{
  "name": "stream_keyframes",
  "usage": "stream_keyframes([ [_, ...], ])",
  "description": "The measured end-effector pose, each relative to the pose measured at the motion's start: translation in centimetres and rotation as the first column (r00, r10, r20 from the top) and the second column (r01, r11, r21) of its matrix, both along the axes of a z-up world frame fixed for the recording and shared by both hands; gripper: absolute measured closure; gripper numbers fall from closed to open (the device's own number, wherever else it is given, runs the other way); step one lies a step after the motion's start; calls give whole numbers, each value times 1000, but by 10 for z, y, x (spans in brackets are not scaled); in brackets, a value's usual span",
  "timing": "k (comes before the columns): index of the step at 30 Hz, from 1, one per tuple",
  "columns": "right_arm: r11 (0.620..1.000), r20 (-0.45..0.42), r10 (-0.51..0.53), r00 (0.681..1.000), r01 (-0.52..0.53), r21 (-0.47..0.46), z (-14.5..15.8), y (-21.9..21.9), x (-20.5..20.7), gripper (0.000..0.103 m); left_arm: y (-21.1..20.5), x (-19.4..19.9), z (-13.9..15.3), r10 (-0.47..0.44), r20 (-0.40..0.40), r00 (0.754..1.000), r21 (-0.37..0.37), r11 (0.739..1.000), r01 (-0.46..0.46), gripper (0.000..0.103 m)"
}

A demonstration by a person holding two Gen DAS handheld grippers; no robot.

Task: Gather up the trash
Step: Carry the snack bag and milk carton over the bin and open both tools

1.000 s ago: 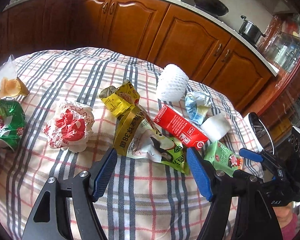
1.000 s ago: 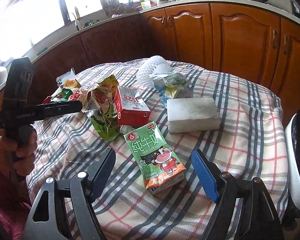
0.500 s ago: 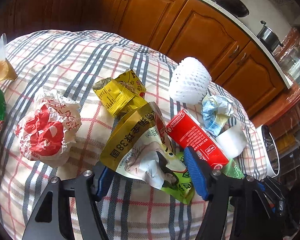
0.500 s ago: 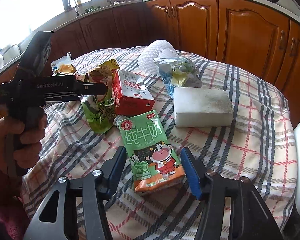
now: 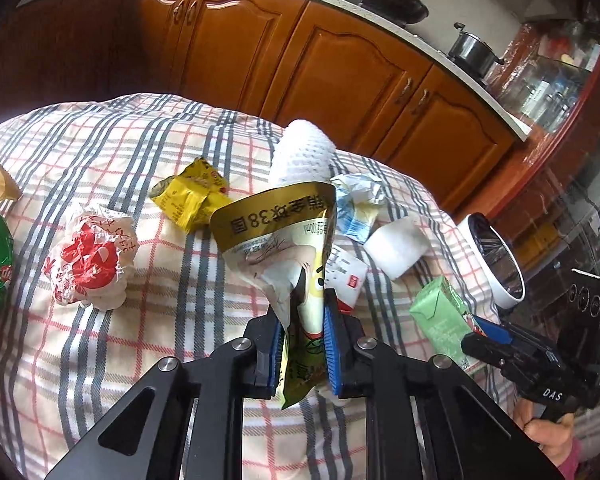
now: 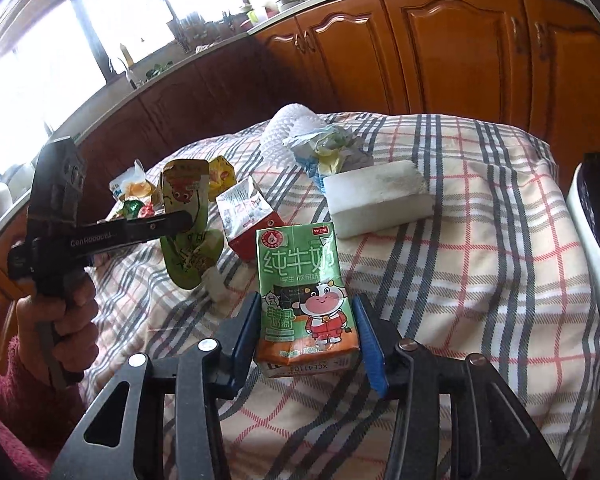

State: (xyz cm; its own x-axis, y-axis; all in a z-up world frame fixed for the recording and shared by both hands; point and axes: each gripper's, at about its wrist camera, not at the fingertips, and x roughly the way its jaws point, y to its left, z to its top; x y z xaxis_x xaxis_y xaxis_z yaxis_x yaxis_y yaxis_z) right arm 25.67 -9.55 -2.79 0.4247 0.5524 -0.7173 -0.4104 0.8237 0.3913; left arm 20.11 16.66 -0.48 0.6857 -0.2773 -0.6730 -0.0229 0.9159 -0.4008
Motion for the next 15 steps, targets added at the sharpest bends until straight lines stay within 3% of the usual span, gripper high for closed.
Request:
stream_keyframes([
  [15,981,39,-186,982,183,63,20,-59,-25,56,-61,-4,26,-190,60,980,21,982,189,87],
])
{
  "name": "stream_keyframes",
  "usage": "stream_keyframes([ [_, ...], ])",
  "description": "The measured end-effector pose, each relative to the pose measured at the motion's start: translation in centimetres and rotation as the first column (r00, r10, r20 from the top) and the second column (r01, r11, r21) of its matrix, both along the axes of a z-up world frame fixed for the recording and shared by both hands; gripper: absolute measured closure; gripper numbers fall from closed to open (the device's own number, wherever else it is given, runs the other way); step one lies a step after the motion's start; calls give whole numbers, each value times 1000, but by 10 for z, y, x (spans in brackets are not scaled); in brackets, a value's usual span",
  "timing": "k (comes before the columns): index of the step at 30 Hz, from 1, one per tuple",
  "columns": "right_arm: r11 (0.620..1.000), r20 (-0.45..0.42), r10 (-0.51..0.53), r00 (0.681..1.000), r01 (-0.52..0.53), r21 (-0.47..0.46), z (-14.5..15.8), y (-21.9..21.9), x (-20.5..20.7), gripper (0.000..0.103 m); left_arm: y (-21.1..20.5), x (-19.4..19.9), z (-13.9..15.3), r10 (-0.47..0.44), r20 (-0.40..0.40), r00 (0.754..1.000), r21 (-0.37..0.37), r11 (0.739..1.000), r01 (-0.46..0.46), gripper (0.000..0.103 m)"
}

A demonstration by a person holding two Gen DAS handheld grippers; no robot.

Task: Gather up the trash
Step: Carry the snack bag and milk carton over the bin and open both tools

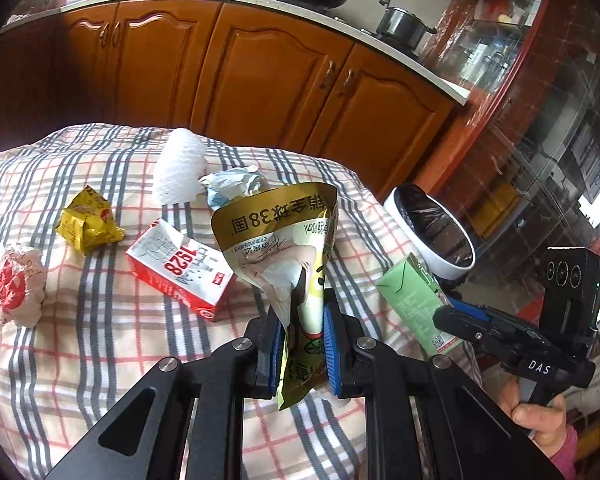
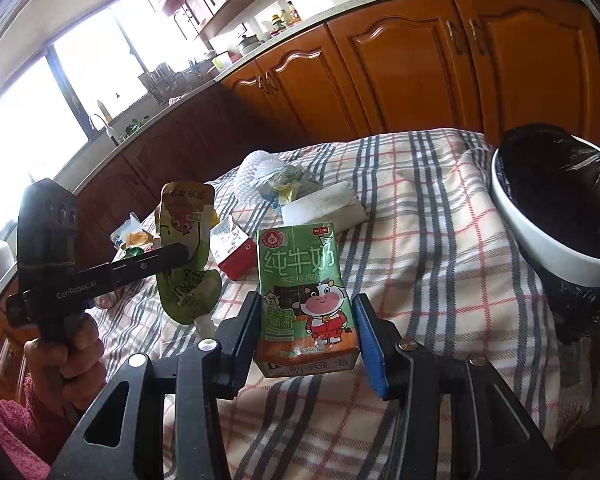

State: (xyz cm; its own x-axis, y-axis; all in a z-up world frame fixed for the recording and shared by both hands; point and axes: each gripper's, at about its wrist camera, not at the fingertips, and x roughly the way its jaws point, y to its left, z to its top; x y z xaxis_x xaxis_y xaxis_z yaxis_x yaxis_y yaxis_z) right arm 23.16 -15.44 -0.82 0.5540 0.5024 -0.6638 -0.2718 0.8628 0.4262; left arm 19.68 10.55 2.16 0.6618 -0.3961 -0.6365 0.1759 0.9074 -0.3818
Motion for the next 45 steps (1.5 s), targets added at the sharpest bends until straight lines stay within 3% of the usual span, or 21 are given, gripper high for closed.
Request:
stream_keyframes([
  [23,971,26,-238,971,238,26,14,-104,-12,56,-99,55,10,-194,9,981,59,979,193,87],
  [45,929,34,-369,929,369,12,26,-186,32,56,-202,179,12,-348,-49,936,56,935,351,87],
])
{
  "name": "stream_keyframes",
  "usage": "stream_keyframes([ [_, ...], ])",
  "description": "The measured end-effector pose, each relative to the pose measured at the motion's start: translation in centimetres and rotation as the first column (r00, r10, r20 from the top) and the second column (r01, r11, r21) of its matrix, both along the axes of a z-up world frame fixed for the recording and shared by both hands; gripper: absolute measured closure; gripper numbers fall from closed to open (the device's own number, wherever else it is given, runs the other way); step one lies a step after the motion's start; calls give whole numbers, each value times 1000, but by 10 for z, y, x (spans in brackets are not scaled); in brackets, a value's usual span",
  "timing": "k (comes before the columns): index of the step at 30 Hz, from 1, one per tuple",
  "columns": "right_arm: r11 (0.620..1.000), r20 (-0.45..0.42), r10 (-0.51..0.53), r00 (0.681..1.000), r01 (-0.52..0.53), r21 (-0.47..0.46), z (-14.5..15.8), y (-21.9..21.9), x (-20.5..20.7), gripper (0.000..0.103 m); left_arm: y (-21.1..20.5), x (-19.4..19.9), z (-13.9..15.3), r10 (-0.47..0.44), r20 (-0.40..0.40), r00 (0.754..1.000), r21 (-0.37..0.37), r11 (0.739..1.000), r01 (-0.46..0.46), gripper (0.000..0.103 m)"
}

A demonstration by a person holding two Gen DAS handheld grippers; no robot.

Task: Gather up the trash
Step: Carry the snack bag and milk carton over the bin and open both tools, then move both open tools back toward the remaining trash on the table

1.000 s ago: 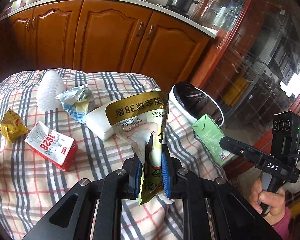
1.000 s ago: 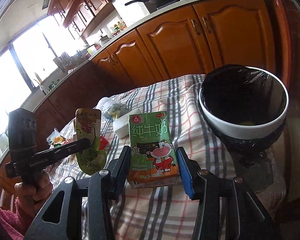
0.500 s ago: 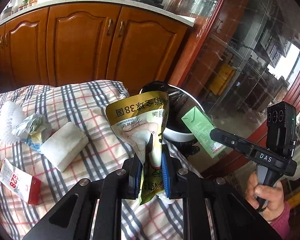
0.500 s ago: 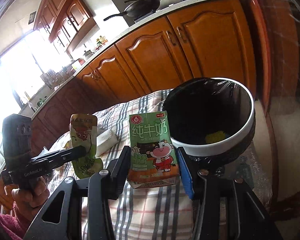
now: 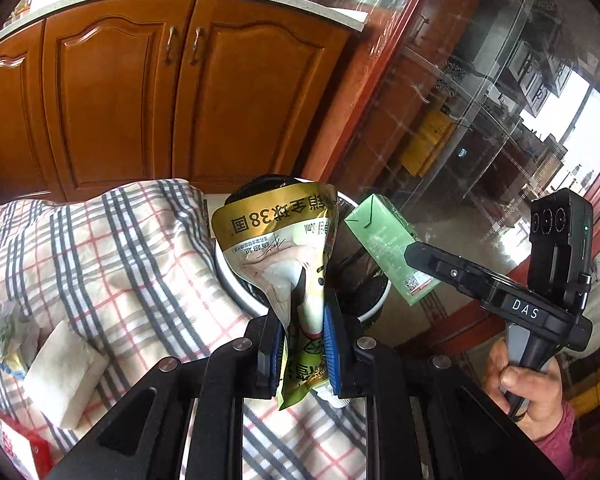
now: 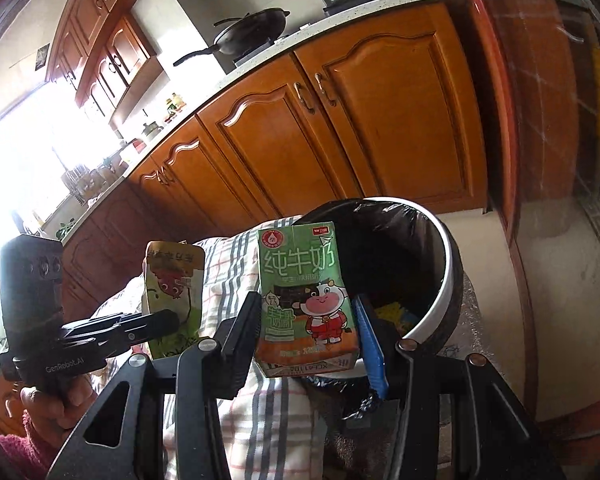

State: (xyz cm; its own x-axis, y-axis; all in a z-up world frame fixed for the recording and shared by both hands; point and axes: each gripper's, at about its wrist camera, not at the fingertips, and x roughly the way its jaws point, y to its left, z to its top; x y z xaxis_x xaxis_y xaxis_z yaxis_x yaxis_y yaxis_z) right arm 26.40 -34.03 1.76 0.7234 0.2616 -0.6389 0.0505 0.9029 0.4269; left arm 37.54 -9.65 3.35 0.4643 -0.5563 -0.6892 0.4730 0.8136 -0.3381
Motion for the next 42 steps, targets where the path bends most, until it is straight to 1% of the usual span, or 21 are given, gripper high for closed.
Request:
stream_keyframes([
  [3,1000,-10,-11,1000,11,-14,0,-7,9,56,-14,22,-2,-7,-20,1000,11,1000,7,87],
  [7,1000,-27,-19,999,19,-25,-3,-16,18,56,-31,48,-7,-10,-57,998,7,1000,10,87],
  [10,999,-43,-26,999,25,-23,-7,-22,23,56,-41,62,-9,-7,-64,998,15,1000,8,87],
  [14,999,-66,-27,997,26,-24,-14,-28,31,56,-53,75,-20,-7,-98,995,14,1000,8,86],
  [20,999,-102,-22,995,19,-33,-25,-29,39,56,-57,89,-31,3,-139,990,6,1000,-2,85],
  [22,999,-112,-19,993,15,-31,-29,-29,42,56,-57,91,-33,3,-144,990,14,1000,-1,84],
  [23,999,-117,-19,993,16,-30,-30,-30,44,56,-58,92,-34,2,-144,990,22,1000,1,82],
  [26,1000,-130,-29,991,27,-12,-33,-33,47,53,-55,85,-35,5,-138,990,33,999,-1,67],
  [29,999,-127,-36,991,36,-5,-33,-34,46,53,-51,75,-32,6,-112,994,38,999,-2,66],
  [32,999,-117,-42,992,42,2,-31,-33,42,53,-41,64,-29,12,-94,995,17,1000,-11,65],
  [34,999,-106,-43,993,45,18,-29,-31,38,52,-31,55,-28,22,-78,997,0,1000,-22,63],
  [36,999,-90,-40,995,43,31,-27,-27,33,51,-19,44,-28,42,-58,997,-17,999,-43,57],
  [39,998,-68,-35,997,38,43,-24,-17,23,45,3,24,-28,87,-25,996,-30,996,-87,56],
  [42,998,-50,-31,998,33,57,-22,-5,14,43,27,2,-30,138,-6,990,-48,989,-138,56],
])
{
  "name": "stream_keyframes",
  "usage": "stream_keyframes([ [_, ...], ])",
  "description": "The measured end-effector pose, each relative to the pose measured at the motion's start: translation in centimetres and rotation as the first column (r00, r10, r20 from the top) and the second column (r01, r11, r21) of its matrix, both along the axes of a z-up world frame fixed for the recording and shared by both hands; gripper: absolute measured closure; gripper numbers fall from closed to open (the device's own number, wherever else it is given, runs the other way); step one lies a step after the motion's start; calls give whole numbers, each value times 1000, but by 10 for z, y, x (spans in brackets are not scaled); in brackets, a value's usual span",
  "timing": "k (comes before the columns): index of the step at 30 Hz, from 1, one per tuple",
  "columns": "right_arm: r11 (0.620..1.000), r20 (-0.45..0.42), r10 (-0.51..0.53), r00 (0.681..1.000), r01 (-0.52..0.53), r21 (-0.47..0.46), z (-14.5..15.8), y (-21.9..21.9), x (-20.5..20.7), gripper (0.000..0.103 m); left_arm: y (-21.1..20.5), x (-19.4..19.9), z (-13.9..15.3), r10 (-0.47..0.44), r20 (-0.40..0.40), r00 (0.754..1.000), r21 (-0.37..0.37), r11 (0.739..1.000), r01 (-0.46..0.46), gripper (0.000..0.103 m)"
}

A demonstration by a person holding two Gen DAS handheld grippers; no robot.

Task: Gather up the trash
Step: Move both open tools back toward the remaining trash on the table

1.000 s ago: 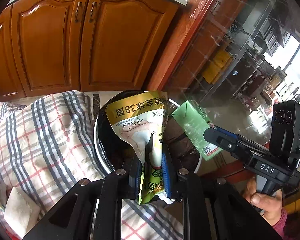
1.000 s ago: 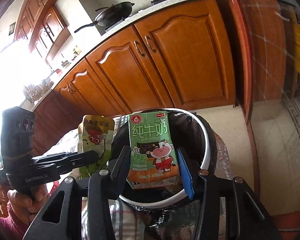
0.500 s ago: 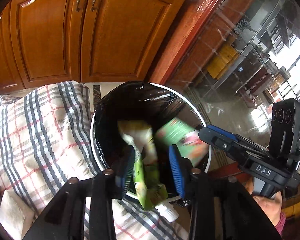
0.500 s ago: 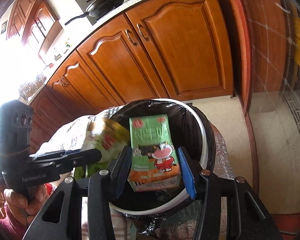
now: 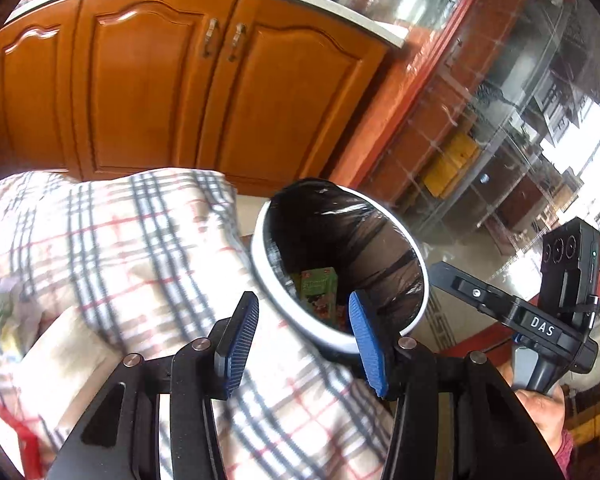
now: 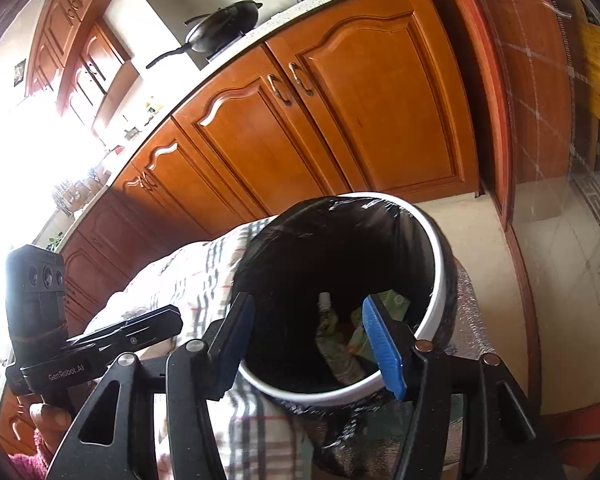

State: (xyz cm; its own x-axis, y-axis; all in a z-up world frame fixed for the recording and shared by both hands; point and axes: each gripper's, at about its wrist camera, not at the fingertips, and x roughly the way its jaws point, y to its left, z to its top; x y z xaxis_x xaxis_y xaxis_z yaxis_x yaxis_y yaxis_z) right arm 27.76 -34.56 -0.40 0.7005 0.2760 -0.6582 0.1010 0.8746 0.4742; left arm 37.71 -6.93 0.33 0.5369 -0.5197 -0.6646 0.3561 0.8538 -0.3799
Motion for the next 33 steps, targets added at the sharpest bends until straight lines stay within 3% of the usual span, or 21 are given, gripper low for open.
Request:
stream_keyframes([
  [10,998,79,22,997,-27,61,6,54,-29,27,79,-77,-1,184,45,982,-18,983,-183,53],
  [20,985,48,142,989,-146,88,-5,118,-20,27,151,-134,1,298,27,954,-38,954,-297,53],
  [33,965,9,255,967,-255,61,-12,183,-6,27,207,-153,7,369,14,929,-41,929,-368,53],
])
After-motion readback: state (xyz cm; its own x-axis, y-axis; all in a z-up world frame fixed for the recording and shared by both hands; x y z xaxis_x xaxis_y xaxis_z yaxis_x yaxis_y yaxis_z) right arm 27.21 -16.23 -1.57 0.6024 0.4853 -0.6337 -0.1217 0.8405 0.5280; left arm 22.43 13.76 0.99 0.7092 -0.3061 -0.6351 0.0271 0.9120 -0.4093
